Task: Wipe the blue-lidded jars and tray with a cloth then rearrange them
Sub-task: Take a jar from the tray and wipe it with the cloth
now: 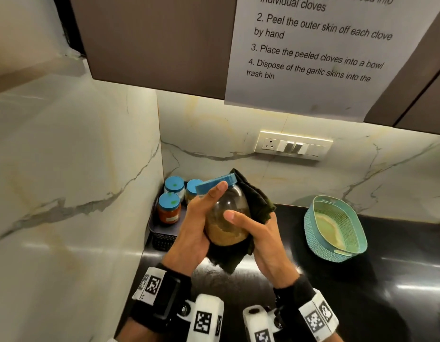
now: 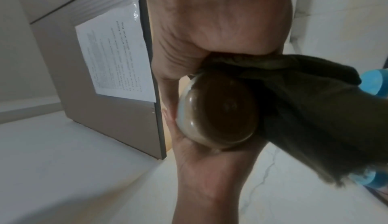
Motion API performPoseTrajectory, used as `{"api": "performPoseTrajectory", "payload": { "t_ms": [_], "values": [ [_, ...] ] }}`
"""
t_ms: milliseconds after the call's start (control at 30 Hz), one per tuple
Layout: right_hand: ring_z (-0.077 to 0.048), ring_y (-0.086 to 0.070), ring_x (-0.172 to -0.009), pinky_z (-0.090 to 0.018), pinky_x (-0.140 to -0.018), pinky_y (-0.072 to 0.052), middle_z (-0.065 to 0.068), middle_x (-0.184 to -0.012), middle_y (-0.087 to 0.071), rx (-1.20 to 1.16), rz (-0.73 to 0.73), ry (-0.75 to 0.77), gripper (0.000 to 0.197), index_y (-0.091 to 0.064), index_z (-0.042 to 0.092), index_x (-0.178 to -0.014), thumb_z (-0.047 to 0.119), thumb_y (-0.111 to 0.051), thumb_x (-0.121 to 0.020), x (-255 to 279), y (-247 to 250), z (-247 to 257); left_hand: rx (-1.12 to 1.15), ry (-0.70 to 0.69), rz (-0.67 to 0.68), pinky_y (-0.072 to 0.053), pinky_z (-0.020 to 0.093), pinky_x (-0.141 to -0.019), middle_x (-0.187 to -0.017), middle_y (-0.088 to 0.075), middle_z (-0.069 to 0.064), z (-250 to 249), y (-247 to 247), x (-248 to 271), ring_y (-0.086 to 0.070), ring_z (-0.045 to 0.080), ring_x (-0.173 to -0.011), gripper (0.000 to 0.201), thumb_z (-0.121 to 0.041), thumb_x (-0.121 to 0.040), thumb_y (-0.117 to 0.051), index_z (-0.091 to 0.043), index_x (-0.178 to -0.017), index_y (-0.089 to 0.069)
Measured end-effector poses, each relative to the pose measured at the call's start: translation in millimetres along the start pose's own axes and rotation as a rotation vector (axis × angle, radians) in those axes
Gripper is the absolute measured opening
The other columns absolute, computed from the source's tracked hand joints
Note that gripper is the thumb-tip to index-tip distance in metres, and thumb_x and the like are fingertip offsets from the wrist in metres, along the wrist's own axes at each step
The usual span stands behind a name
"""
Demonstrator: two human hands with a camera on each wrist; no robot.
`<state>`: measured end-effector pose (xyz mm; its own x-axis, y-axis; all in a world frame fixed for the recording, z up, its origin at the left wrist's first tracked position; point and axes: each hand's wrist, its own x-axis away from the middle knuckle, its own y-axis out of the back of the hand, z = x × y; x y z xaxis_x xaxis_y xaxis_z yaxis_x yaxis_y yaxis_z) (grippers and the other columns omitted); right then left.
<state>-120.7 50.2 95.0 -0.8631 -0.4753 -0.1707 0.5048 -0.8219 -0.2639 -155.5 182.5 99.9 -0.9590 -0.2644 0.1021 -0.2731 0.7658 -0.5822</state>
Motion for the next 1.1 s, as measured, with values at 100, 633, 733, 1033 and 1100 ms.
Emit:
{"api": "performPoseTrajectory", "payload": {
  "t_ms": [100, 633, 733, 1033, 1100],
  "values": [
    [-0.027, -0.072, -0.117, -0.042, -0.091, -0.062, -0.003, -0.125, -0.075, 0.022, -0.031, 0.040, 0.058, -0.072, 0.042, -0.122, 0.029, -0.088, -0.068, 3.6, -5.3, -1.0, -0.064, -0.002, -0.033, -0.060, 0.043, -0.086, -0.087, -0.080, 0.005, -6.8, 0.9, -6.8, -0.074, 0.025, -0.089, 0.100, -0.064, -0.021, -0.098, -0.016, -0.105, -0.072],
    [-0.024, -0.050, -0.146, -0.046, -0.117, -0.047, 0.003, -0.149, -0.062, 0.328, -0.005, 0.310, 0.037, -0.064, 0.026, -0.140, 0.018, -0.060, -0.104, -1.2, -12.7, -12.4, 0.129, 0.011, -0.155, -0.055, 0.056, -0.103, -0.132, -0.071, 0.023, 6.1, 7.1, -5.8, -0.069, 0.041, -0.118, 0.121, -0.063, -0.028, -0.103, -0.007, -0.130, -0.070],
    [-0.020, -0.072, -0.116, -0.033, -0.097, -0.059, 0.000, -0.118, -0.079, 0.113, -0.075, 0.039, 0.026, -0.078, 0.033, -0.115, 0.018, -0.058, -0.106, -20.9, -15.4, 10.1, 0.090, -0.038, -0.171, -0.056, 0.052, -0.098, -0.105, -0.080, 0.013, 12.1, 3.1, -10.8, -0.075, 0.032, -0.099, 0.099, -0.065, -0.021, -0.102, -0.018, -0.104, -0.079],
    [-0.022, -0.038, -0.155, -0.058, -0.124, -0.033, 0.005, -0.160, -0.050, 0.509, 0.041, 0.401, 0.046, -0.052, 0.024, -0.151, 0.018, -0.057, -0.106, 0.5, -12.7, -33.0, 0.216, 0.010, -0.226, -0.043, 0.063, -0.117, -0.140, -0.065, 0.026, 20.0, 13.9, -14.3, -0.063, 0.046, -0.130, 0.120, -0.061, -0.042, -0.104, -0.001, -0.138, -0.063],
    [-0.024, -0.054, -0.143, -0.057, -0.117, -0.045, 0.002, -0.148, -0.063, 0.359, -0.010, 0.194, 0.040, -0.061, 0.028, -0.145, 0.023, -0.059, -0.105, -14.3, -9.1, -25.3, 0.174, -0.010, -0.278, -0.049, 0.065, -0.109, -0.129, -0.072, 0.024, 21.4, 10.7, -17.3, -0.069, 0.046, -0.120, 0.115, -0.064, -0.039, -0.102, -0.003, -0.130, -0.069]
  ]
}}
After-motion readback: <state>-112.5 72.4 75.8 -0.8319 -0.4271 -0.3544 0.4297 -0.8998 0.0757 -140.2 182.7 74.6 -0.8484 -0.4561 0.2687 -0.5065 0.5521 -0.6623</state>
